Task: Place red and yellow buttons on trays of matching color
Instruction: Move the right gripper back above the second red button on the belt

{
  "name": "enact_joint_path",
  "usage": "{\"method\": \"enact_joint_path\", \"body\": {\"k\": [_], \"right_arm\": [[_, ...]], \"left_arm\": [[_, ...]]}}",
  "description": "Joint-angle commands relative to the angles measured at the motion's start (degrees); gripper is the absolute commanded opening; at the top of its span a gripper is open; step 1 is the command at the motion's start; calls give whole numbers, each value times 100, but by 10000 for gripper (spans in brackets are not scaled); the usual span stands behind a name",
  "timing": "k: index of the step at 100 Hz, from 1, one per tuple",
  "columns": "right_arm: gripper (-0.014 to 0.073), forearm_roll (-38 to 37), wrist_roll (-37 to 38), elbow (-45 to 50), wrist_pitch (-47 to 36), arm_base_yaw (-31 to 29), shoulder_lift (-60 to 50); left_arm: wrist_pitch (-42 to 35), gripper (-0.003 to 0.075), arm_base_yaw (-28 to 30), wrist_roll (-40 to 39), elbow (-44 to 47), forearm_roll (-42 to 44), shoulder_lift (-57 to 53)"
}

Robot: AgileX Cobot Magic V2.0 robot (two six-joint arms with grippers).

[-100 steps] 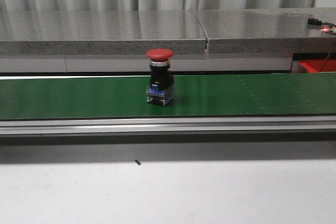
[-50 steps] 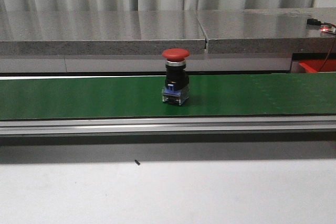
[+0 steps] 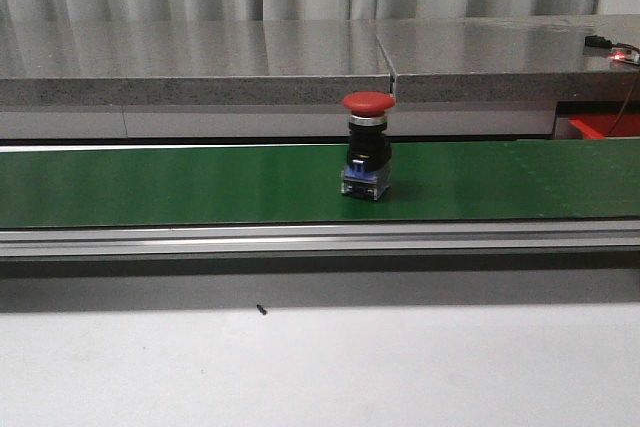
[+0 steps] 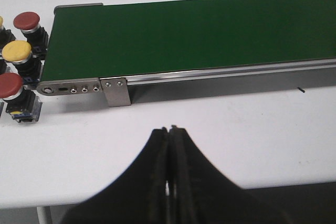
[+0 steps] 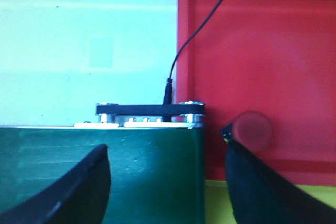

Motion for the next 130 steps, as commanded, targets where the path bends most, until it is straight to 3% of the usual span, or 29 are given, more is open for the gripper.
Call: {"method": "enact_joint_path", "body": {"k": [1, 62, 90, 130], "right_arm": [[474, 69, -104, -156, 5, 167, -430], [474, 426, -115, -156, 996, 1742, -831], [474, 686, -115, -156, 1061, 2361, -714], [474, 579, -164, -156, 837, 2623, 35]], "left_arm": [[-353, -20, -44, -10, -145, -97, 65], [-353, -20, -44, -10, -145, -97, 65], [-353, -20, -44, -10, -145, -97, 65], [-353, -20, -44, -10, -145, -97, 65]]}}
